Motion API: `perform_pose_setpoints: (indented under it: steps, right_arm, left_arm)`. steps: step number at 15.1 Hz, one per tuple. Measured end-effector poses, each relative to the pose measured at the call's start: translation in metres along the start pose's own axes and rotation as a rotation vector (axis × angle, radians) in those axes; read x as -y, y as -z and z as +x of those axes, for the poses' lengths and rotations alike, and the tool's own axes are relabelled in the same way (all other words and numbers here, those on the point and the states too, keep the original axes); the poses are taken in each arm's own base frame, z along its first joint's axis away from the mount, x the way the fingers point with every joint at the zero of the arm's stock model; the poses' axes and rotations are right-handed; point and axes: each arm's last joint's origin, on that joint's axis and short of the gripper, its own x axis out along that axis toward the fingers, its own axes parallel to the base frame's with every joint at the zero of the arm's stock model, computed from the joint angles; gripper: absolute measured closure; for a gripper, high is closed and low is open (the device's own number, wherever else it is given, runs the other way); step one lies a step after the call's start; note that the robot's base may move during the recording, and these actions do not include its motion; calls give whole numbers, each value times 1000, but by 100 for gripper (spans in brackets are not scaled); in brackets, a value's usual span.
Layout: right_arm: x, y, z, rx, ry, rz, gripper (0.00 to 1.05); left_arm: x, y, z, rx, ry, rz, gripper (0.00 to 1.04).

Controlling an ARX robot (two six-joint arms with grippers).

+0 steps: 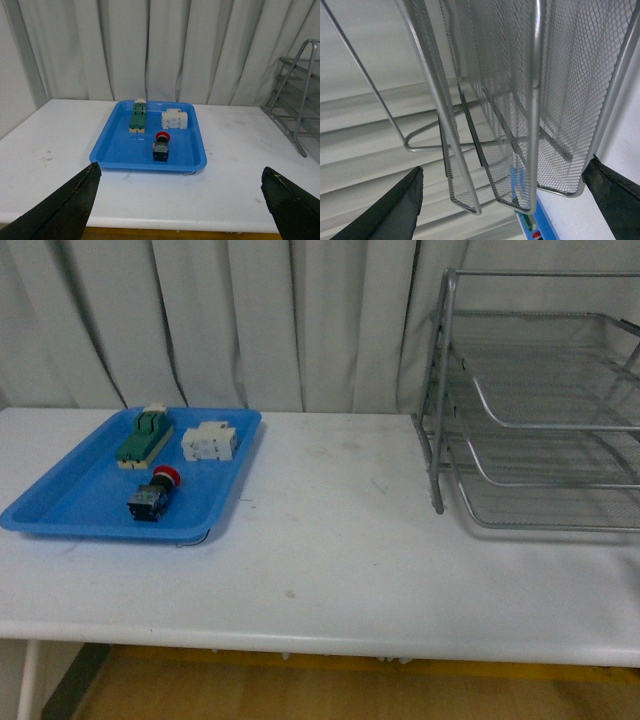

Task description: Place button on rack with both arms

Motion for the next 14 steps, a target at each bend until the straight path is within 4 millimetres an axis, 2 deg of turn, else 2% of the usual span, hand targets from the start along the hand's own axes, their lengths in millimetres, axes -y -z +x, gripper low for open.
perform_pose_setpoints:
  steps: [5, 9, 14]
  right_arm:
    - [14, 13, 27, -67, 21, -16, 6]
    - [30, 14, 34, -89, 57, -29, 6]
    - [26, 8, 50, -101, 18, -77, 6]
  left_arm:
    - [0, 0, 0, 0, 0, 0, 7]
    - [0, 0, 0, 0, 0, 0, 7]
    - [0, 0, 0, 0, 0, 0, 7]
